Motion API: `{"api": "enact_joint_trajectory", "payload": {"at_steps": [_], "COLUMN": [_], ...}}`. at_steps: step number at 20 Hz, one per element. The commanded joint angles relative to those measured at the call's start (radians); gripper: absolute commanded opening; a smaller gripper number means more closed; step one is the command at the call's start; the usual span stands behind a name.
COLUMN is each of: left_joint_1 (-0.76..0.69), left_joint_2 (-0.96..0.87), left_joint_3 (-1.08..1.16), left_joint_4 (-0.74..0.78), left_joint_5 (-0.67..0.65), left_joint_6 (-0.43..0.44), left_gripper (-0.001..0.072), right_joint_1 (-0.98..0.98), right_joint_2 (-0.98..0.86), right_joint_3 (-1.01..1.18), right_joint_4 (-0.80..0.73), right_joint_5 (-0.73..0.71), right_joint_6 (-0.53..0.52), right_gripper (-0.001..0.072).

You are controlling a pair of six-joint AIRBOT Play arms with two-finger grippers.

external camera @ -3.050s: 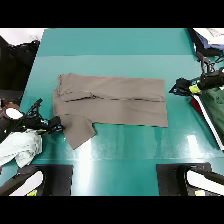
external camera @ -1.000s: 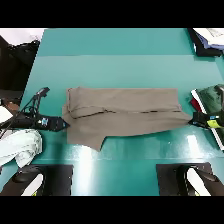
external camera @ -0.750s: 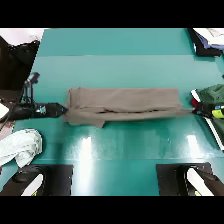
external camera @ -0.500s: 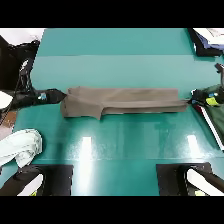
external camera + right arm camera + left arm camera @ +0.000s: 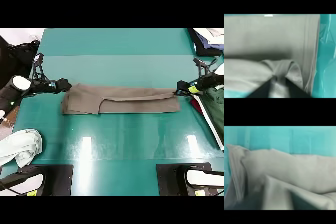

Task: Fold the shirts.

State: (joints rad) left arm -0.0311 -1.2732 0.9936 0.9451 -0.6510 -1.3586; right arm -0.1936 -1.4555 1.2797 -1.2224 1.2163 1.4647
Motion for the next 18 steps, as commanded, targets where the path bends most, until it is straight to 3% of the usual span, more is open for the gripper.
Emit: {"api": "enact_joint_trajectory", "payload": {"at_steps": [1,5,6,7,8,18], "left_joint_1": [-0.001,0.003,0.003,0.003,0.003,0.002], "left_joint_2": [-0.054,-0.053,-0.053,-0.053,-0.053,-0.053], "left_joint_3": [0.036,0.109,0.118,0.120,0.120,0.120], "left_joint_4": [0.002,0.002,-0.002,-0.005,-0.006,-0.011], "left_joint_5": [0.028,-0.137,-0.180,-0.209,-0.234,-0.364], "left_joint_6": [-0.048,-0.047,-0.046,-0.033,0.003,0.011], "left_gripper": [0.0606,0.0603,0.0455,0.0185,0.0035,0.0033], "right_joint_1": [0.009,-0.077,-0.108,-0.139,-0.168,-0.241], "right_joint_2": [-0.096,-0.113,-0.121,-0.136,-0.155,-0.378], "right_joint_3": [0.109,0.191,0.190,0.190,0.190,0.190], "right_joint_4": [0.025,0.108,0.105,0.106,0.106,0.212], "right_joint_5": [0.015,0.163,0.207,0.245,0.273,0.326], "right_joint_6": [0.003,-0.071,-0.083,-0.088,-0.090,-0.151], "right_gripper": [0.0532,0.0532,0.0532,0.0532,0.0532,0.0531]}}
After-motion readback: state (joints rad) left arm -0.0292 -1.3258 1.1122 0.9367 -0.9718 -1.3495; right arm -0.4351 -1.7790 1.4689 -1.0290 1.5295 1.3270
